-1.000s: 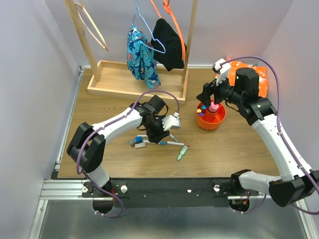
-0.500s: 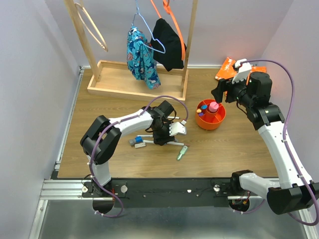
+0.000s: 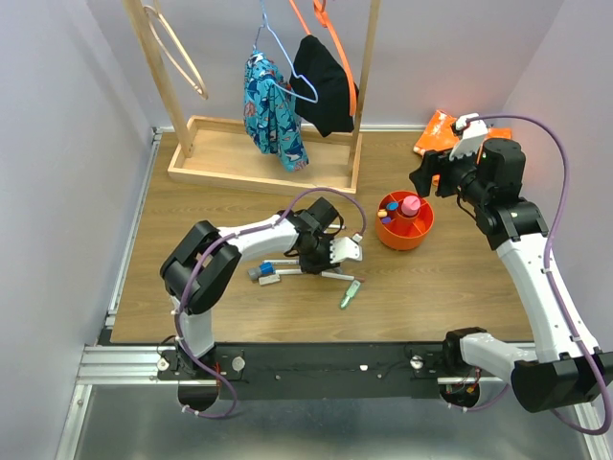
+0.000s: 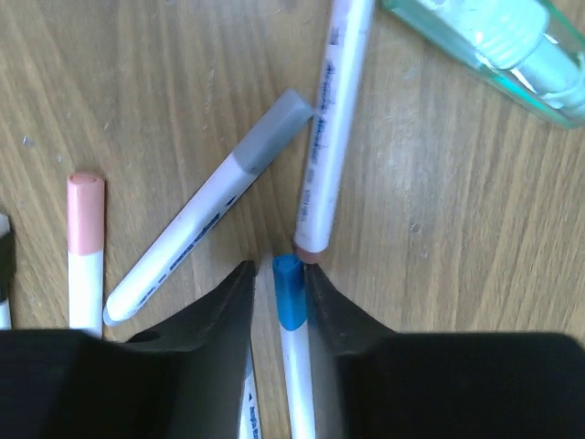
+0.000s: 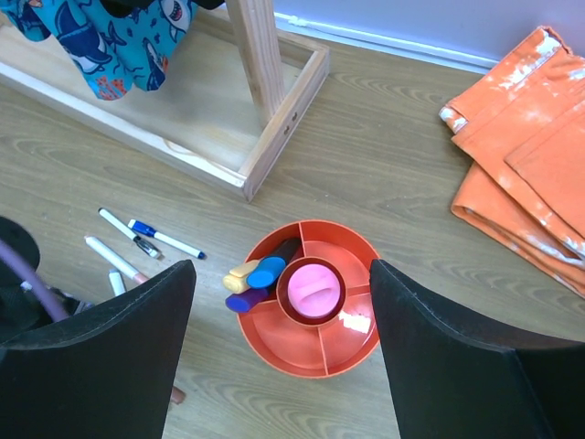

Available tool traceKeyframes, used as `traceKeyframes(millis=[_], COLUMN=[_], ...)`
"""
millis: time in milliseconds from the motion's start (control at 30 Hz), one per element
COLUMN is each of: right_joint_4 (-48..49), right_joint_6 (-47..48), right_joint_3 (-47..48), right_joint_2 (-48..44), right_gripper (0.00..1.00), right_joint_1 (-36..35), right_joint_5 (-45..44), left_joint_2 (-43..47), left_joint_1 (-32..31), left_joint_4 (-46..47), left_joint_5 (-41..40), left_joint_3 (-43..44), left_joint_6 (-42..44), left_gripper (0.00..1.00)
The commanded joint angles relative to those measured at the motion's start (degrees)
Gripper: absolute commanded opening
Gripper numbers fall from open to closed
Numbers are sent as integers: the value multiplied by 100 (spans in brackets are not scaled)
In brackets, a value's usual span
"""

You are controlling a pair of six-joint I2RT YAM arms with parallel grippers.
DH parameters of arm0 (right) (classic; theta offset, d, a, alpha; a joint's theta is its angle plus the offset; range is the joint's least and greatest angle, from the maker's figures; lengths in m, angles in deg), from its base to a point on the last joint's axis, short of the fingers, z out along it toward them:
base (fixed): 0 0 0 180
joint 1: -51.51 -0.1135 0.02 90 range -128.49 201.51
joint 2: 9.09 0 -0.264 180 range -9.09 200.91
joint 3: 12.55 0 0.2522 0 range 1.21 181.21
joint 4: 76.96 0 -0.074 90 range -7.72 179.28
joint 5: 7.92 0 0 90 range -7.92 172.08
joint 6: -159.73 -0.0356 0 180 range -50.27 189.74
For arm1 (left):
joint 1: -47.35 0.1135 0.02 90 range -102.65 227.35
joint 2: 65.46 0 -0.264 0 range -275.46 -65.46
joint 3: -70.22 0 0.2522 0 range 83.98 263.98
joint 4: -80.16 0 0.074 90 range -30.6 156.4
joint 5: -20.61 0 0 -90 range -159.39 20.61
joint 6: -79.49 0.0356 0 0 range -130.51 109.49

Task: Sort the stationery into containers
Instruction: Pick up the pen from the center of the board, then place the pen in the storage box.

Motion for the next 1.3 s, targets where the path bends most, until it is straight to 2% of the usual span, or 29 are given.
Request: traceKeyframes(millis=[0,33,67,233,333,400,467,533,567,600,633,667,700,733,767,800,833,1067,1267], right_joint_4=[130,130,121,182,288,288,271,253,244,227,227,218,183,174,165,113,86,-256,-433], right_joint_6=[92,92,100,136,136,153,232,320,346,373,390,408,417,434,452,452,487,566,724], right_joint_3=[-55,-46,-46,-45,-98,-98,-116,-169,-169,-169,-195,-195,-178,-169,-169,-169,-169,42,209], right_joint_2=[43,52,69,122,140,149,149,149,149,149,140,131,131,131,131,140,149,245,394], right_gripper=[84,84,84,84,84,84,84,84,84,84,83,83,83,83,82,82,82,81,80], right_joint_1=[51,51,51,69,86,104,113,130,139,148,148,157,166,166,183,175,183,209,341], right_joint_5=[-96,-96,-113,-149,-149,-166,-271,-368,-429,-447,-474,-535,-553,-579,-649,-667,-693,-931,-1010], left_joint_2=[-13,100,179,995,1208,1226,1235,1252,1287,1348,1419,1428,1411,1263,1122,973,606,-548,-1164], left_joint_1=[-227,-227,-227,-122,-51,-25,1,98,133,159,168,177,177,186,177,177,177,10,-7], left_joint_4=[-31,-119,-216,-954,-1174,-1306,-1237,-799,-405,695,1446,2219,3810,4653,5488,6975,7573,8853,9407], left_joint_5=[81,238,318,433,451,582,889,1967,2380,2724,3302,3516,3736,4034,4159,4203,4247,4424,4476], left_joint_3=[-452,-487,-479,-23,495,1171,1872,2192,2184,2054,1870,1459,1263,1096,877,840,839,1761,2025], left_joint_6=[-140,-132,-105,132,185,89,-78,-263,-463,-996,-1497,-1929,-2351,-3382,-3897,-4554,-5396,-6353,-6512], left_gripper=[23,16,14,10,9,9,9,10,13,14,16,16,16,15,13,12,11,0,0])
